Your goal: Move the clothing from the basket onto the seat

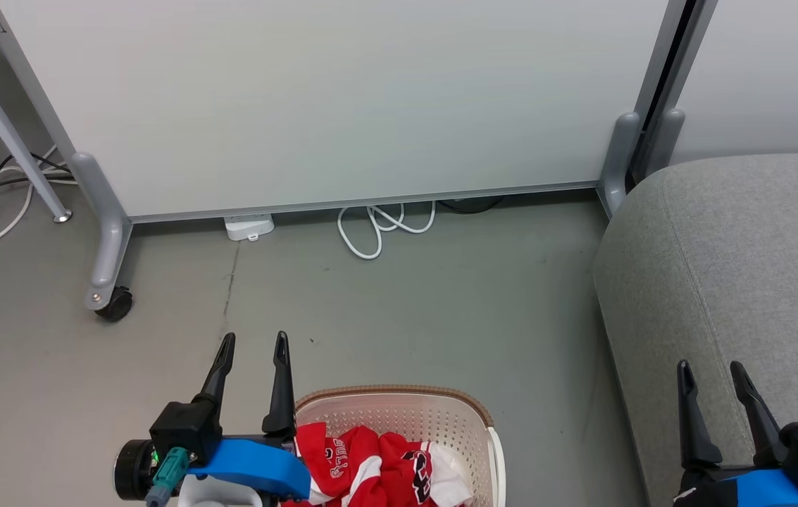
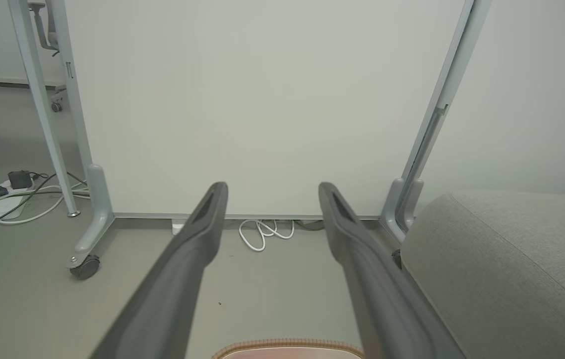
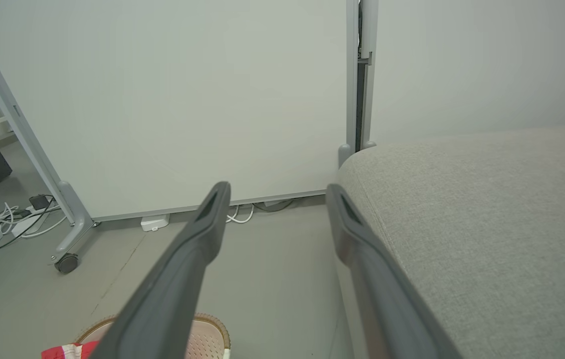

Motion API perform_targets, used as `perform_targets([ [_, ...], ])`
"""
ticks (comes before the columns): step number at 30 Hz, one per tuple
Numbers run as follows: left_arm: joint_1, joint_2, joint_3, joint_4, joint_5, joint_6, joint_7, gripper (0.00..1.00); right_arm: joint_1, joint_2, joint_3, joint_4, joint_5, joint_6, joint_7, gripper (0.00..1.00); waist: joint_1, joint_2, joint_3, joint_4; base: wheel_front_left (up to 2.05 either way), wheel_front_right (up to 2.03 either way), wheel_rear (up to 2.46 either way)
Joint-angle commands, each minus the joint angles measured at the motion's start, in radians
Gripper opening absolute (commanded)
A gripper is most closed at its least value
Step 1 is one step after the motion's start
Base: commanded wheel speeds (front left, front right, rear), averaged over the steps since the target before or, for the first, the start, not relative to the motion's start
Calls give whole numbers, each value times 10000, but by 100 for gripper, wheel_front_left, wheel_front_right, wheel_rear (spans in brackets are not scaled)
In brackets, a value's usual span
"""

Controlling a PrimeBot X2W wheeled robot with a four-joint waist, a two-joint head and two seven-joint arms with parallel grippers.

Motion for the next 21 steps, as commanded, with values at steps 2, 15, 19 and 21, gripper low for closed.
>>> perform_targets([
  [2, -164, 28, 32, 66, 51, -18, -49, 100, -42, -52, 27, -45, 34, 25, -59, 100, 0, -1, 64, -31, 0, 0, 0],
  [15, -455, 26, -145, 913, -6, -170, -49, 100, -446, -49, 458, -261, -70, 24, -57, 100, 0, -1, 843, -576, 0, 0, 0],
  [19, -681, 26, -269, 1336, 8, -242, -49, 100, -582, -48, 572, -332, -61, 24, -57, 100, 0, -1, 1220, -759, 0, 0, 0],
  [21, -745, 26, -282, 1462, 5, -271, -49, 100, -648, -48, 606, -351, -56, 24, -57, 100, 0, -1, 1336, -812, 0, 0, 0],
])
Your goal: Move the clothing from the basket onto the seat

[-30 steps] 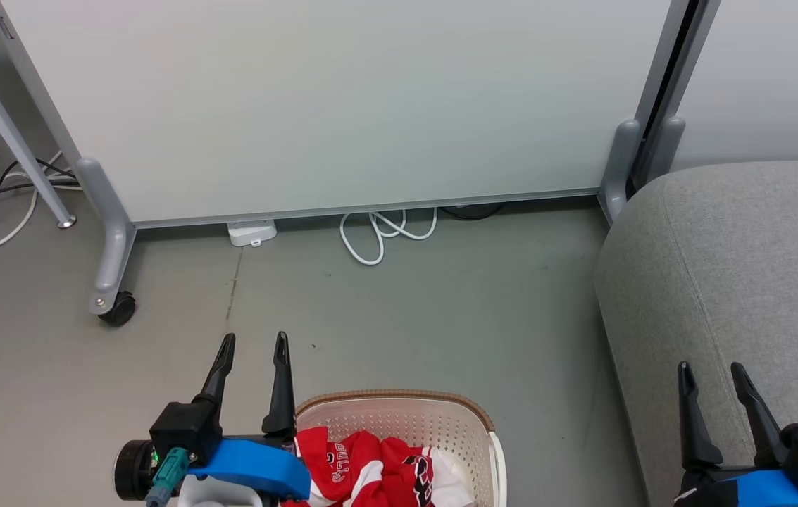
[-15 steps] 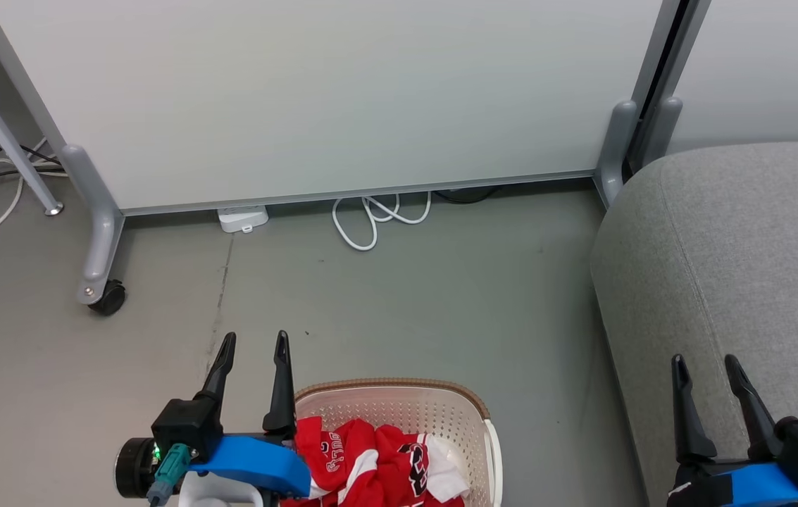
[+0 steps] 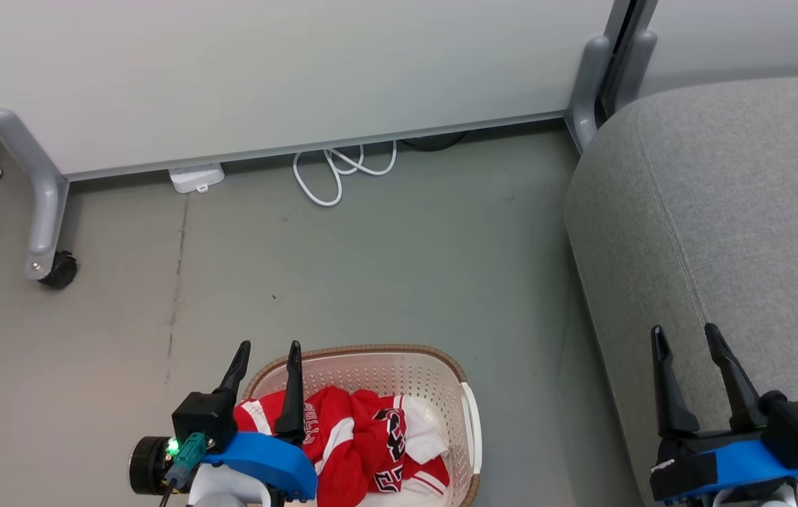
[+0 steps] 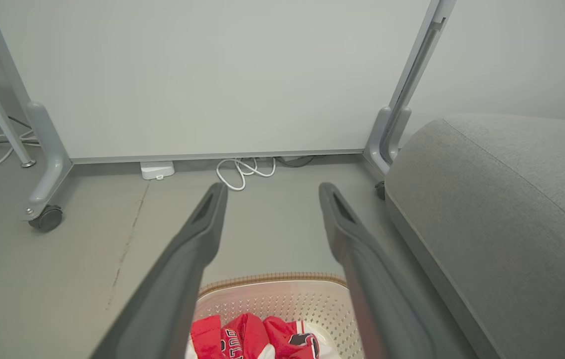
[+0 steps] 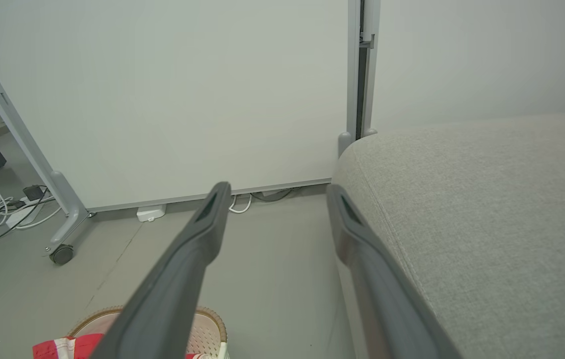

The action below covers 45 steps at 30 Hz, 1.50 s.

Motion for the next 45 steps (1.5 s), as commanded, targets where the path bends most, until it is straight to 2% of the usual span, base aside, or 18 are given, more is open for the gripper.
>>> perform_targets([
  [1, -162, 24, -12, 59, -35, -83, -45, 100, -155, -46, 11, -52, -32, 22, -59, 100, 0, 0, 229, -151, 0, 0, 0],
  [15, -1307, 43, -168, 2111, 160, -329, -47, 100, -967, -41, 781, -215, 277, 20, -58, 100, 0, 0, 1875, -1063, 0, 0, 0],
  [31, -2263, 361, -140, 4614, 230, -232, -45, 100, -1590, -40, 1158, -439, 720, 22, -58, 100, 0, 0, 3191, -1905, 0, 0, 0],
  [45, -3066, 660, -29, 6195, 49, -70, -40, 100, -2171, -38, 1558, -768, 1054, 21, -58, 100, 0, 0, 4389, -2536, 0, 0, 0],
])
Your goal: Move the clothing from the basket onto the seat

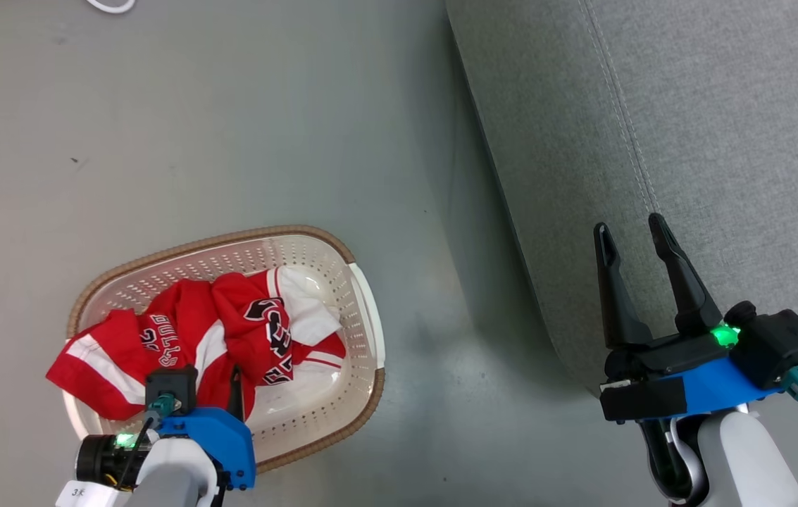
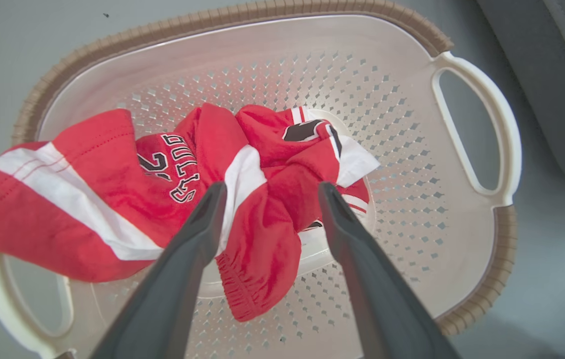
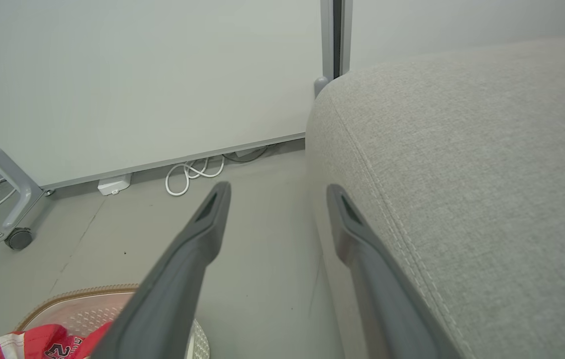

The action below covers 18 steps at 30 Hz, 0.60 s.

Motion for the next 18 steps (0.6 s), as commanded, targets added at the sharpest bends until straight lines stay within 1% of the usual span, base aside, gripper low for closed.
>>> perform_targets([
  [1, -160, 99, 14, 51, -6, 89, -43, 100, -155, -27, 48, -61, 116, 20, -56, 100, -1, 0, 178, -162, 0, 0, 0],
  [7, -361, 347, -79, 480, 133, 407, -45, 100, -209, -27, 167, -134, 363, 19, -56, 100, -1, 0, 579, -412, 0, 0, 0],
  [18, -849, 631, -17, 661, 11, 608, -47, 100, -399, -27, 346, -266, 764, 19, -56, 100, -1, 0, 1342, -661, 0, 0, 0],
])
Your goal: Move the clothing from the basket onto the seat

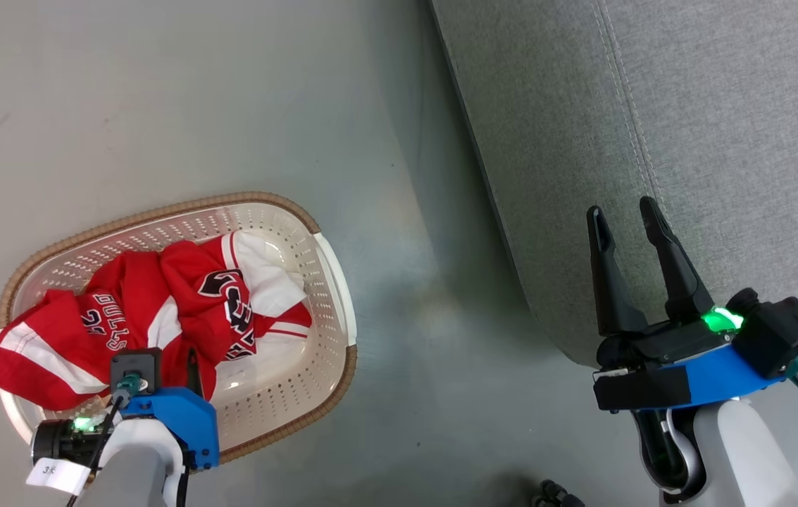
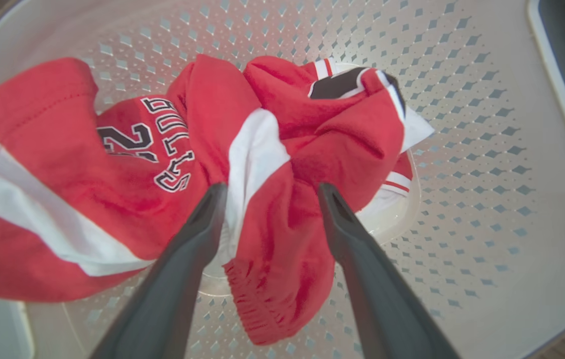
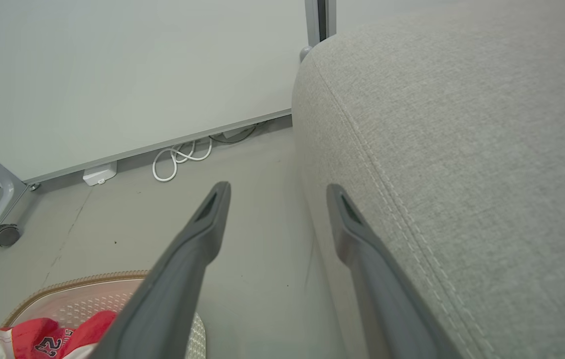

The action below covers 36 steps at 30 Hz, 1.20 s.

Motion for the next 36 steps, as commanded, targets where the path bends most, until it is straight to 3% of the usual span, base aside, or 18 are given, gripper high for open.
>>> perform_targets([
  [1, -219, 108, 50, 27, -37, 56, -47, 100, -132, -24, 32, -59, 34, 19, -56, 100, -1, 0, 138, -59, 0, 0, 0],
  [8, -561, 220, 102, 327, -141, 369, 45, 100, -227, -24, 172, -55, 200, 19, -56, 100, -1, 0, 451, -172, 0, 0, 0],
  [25, -937, 397, -95, 490, -235, 563, 227, 100, -335, -24, 303, -177, 432, 19, -56, 100, -1, 0, 995, -287, 0, 0, 0],
  [27, -943, 397, -111, 492, -250, 564, 247, 95, -348, -24, 307, -167, 437, 19, -56, 100, -1, 0, 1003, -286, 0, 0, 0],
  [28, -953, 403, -123, 492, -268, 568, 269, 62, -363, -24, 310, -160, 440, 19, -56, 100, -1, 0, 1007, -287, 0, 0, 0],
  [29, -957, 415, -168, 498, -271, 547, 299, 12, -382, -24, 328, -133, 450, 19, -56, 100, -1, 0, 1007, -292, 0, 0, 0],
  [30, -957, 415, -168, 498, -271, 547, 299, 12, -382, -24, 328, -133, 450, 19, -56, 100, -1, 0, 1007, -292, 0, 0, 0],
  [31, -947, 419, -184, 498, -285, 535, 302, 0, -393, -24, 330, -124, 455, 19, -56, 100, -1, 0, 1006, -293, 0, 0, 0],
  [36, -859, 417, -208, 518, -388, 429, 348, 0, -384, -24, 345, -108, 454, 19, -56, 100, -1, 0, 974, -281, 0, 0, 0],
])
